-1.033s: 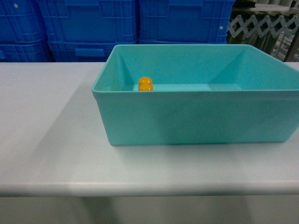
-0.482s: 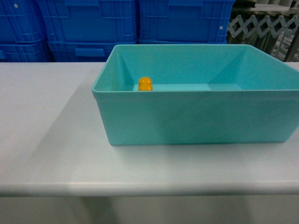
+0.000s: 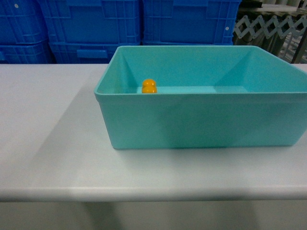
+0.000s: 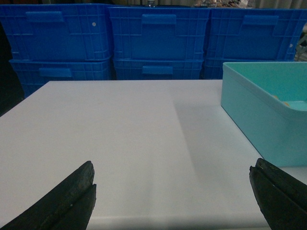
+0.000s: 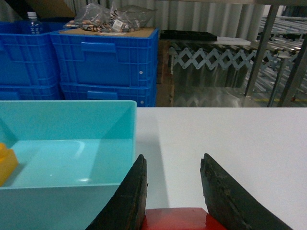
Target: Pick red block from blue box to shelf
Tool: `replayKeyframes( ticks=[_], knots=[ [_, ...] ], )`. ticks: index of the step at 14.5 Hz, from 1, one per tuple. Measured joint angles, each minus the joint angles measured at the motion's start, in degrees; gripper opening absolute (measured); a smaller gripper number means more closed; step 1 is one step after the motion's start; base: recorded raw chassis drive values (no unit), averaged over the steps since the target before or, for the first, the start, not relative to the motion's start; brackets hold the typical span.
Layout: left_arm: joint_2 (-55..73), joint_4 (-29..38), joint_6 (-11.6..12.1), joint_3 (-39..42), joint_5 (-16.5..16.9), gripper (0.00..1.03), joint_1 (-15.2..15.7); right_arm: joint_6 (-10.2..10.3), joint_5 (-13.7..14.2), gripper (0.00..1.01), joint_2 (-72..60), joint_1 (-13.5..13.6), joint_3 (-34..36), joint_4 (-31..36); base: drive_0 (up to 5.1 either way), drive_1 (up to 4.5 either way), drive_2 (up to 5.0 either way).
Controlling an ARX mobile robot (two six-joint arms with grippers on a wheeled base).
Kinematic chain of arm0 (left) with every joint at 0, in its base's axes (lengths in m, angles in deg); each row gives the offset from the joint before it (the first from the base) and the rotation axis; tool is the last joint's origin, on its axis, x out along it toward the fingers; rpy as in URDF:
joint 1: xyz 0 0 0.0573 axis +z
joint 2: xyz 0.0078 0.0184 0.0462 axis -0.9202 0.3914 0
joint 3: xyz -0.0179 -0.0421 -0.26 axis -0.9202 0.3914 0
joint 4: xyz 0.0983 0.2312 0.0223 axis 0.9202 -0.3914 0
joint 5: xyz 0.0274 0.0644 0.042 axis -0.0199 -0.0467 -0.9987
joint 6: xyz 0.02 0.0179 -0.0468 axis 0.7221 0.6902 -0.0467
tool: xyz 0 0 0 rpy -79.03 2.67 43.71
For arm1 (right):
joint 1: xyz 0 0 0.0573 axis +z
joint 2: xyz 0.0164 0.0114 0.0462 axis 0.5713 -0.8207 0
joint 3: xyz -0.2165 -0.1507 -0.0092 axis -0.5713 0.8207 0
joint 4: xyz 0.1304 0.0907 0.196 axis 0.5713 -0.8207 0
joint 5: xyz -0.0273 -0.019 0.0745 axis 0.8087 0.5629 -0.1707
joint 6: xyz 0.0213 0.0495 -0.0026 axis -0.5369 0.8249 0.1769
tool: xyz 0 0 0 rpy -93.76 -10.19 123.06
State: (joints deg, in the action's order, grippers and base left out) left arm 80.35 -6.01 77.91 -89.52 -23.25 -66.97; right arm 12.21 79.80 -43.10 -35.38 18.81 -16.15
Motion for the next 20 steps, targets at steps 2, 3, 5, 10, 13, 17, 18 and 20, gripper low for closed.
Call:
replayKeyframes(
  ticks=[2,3,5,10,13,17,18,20],
  knots=[
    [0.0,0.0,0.0,0.0,0.0,0.98,0.0,0.0,0.0,0.28,-0.4,-0.3,0.1,-0.2,0.0,0.0,0.0],
    [0.0,0.0,0.0,0.0,0.0,0.98,0.0,0.0,-0.1,0.28,-0.4,-0.3,0.0,-0.2,0.0,0.0,0.0],
    [0.0,0.0,0.0,0.0,0.0,0.98,0.0,0.0,-0.2,0.28,0.0,-0.3,0.1,-1.2,0.0,0.0,0.0],
    [0.0,0.0,0.0,0.0,0.0,0.98,0.0,0.0,-0.2,0.28,0.7,-0.7,0.1,-1.5,0.0,0.0,0.0],
    [0.0,0.0,0.0,0.0,0.0,0.98,0.0,0.0,-0.2,0.28,0.7,-0.7,0.1,-1.5,0.0,0.0,0.0],
    [0.0,0.0,0.0,0.0,0.0,0.98,0.0,0.0,-0.2,0.28,0.7,-0.7,0.1,-1.5,0.0,0.0,0.0],
    [0.0,0.0,0.0,0.0,0.0,0.98,0.0,0.0,-0.2,0.28,0.7,-0.7,0.1,-1.5,0.0,0.0,0.0],
    [0.0,0.0,0.0,0.0,-0.1,0.98,0.0,0.0,-0.3,0.28,0.7,-0.7,0.1,-1.5,0.0,0.0,0.0]
  ],
)
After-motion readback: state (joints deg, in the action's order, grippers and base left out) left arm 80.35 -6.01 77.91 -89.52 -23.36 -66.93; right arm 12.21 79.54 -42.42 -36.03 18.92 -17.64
